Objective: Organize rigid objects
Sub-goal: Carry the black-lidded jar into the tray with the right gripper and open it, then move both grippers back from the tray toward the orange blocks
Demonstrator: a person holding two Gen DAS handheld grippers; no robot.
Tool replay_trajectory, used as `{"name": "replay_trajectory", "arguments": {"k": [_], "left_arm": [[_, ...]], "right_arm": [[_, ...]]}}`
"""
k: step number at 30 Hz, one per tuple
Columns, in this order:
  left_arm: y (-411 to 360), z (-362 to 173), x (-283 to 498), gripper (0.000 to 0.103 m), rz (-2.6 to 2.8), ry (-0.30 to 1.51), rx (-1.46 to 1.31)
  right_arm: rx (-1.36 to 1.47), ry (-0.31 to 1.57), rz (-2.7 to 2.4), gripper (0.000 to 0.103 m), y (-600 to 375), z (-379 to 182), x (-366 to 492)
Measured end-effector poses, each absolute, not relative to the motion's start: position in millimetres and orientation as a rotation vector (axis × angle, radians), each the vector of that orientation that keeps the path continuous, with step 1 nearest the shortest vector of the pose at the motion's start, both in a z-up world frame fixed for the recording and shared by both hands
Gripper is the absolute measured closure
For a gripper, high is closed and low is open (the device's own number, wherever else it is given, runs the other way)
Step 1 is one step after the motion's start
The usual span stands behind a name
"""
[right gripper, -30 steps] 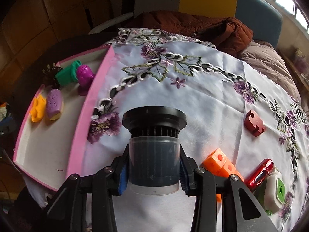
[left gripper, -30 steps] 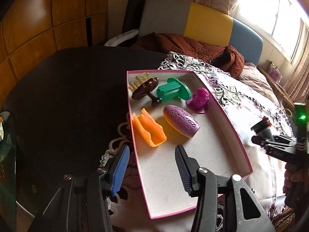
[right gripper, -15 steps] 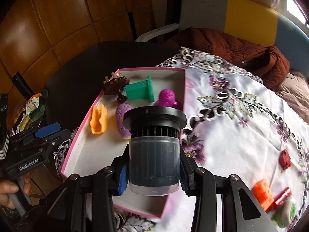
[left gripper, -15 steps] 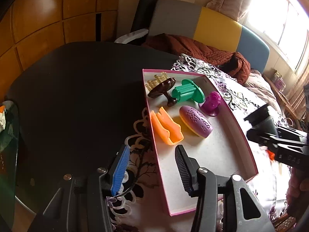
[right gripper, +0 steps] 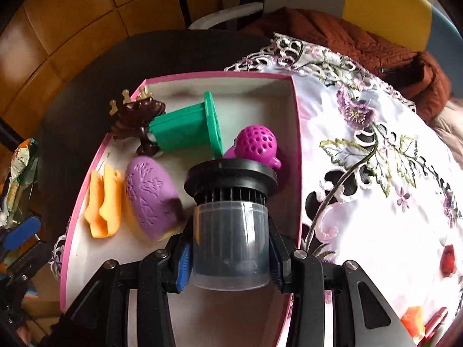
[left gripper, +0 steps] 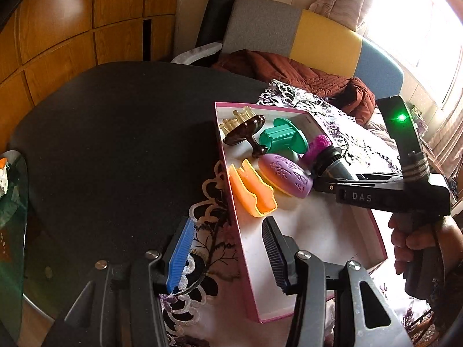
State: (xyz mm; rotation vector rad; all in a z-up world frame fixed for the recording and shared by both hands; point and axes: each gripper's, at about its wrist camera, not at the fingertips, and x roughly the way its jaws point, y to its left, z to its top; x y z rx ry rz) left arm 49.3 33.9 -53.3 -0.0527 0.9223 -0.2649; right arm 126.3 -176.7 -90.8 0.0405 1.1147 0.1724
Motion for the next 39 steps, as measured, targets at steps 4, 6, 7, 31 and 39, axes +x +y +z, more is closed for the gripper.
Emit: {"name": "replay_trajectory", "arguments": {"k": [4,6,7,31,39], "left_arm": [[34.2,-55.0,50.1,0.054,-0.263,0.926,-0.053],[33.9,-54.4,49.5,0.053,-0.262,0.925,-0.050],[34.1,-53.8,49.3,0.054,-0.261,0.923,-0.050],[23.9,-44.5,39.9,0.053,-0.273,0.903,-0.017],[16.3,-43.9,37.5,0.053,-0.284,0.912,0.006]], "right_arm": [[0.005,1.102,0.169,0.057,-173.6,-91.8,123.2],[0.016,1.097,0.175,0.054,-174.3,-91.4,121.6],[0.025,1.096,0.179,0.052,-174.2,-90.6,121.1],[0.087,0.946,0.117,0.020,-199.2,-47.0,63.4],[0.094,0.899,0.034,0.015,-240.7,-33.9,39.1]]}}
